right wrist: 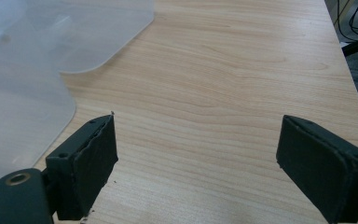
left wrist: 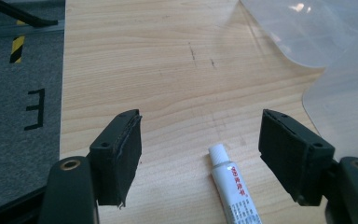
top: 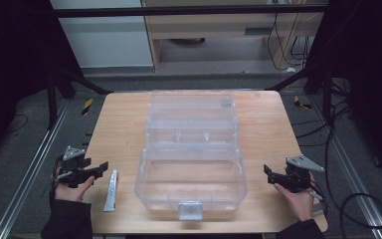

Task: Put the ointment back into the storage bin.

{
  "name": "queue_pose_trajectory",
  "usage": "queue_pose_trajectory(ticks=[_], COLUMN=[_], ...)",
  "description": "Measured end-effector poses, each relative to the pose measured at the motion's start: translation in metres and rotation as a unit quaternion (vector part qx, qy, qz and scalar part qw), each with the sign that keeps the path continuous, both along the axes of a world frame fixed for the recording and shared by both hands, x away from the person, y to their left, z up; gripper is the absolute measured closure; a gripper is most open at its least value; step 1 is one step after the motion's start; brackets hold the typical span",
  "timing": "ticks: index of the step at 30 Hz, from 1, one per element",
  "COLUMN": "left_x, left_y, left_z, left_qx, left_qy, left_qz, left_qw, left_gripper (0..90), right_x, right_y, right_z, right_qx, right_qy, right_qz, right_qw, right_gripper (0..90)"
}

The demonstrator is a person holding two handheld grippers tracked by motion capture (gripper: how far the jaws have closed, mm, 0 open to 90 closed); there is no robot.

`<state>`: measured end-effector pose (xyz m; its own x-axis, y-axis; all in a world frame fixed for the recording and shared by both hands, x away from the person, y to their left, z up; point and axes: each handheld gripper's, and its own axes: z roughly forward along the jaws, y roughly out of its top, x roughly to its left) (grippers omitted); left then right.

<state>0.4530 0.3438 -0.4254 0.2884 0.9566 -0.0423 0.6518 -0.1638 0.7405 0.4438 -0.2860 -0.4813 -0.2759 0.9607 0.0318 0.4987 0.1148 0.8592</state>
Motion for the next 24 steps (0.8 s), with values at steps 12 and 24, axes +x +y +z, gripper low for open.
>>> queue_pose_trajectory(ticks=[12, 24], left_x=[0.0, 0.005], left_y=[-0.003, -0.009], left_z=[0.016, 0.019], left_qx=[0.011, 0.043], left_qy=[0.027, 0.073], left_qz=[-0.034, -0.058], left_qw=[0.999, 0.9948], left_gripper=[31.5, 32.7], right_x=[0.0, 0.001], right_y=[0.005, 0.007], right_z=[-0.005, -0.008], right_qx=[-0.021, -0.037], right_qy=[0.011, 0.025], right_qz=[0.006, 0.014], right_qw=[0.9997, 0.9989], right_gripper=[12.4, 12.4])
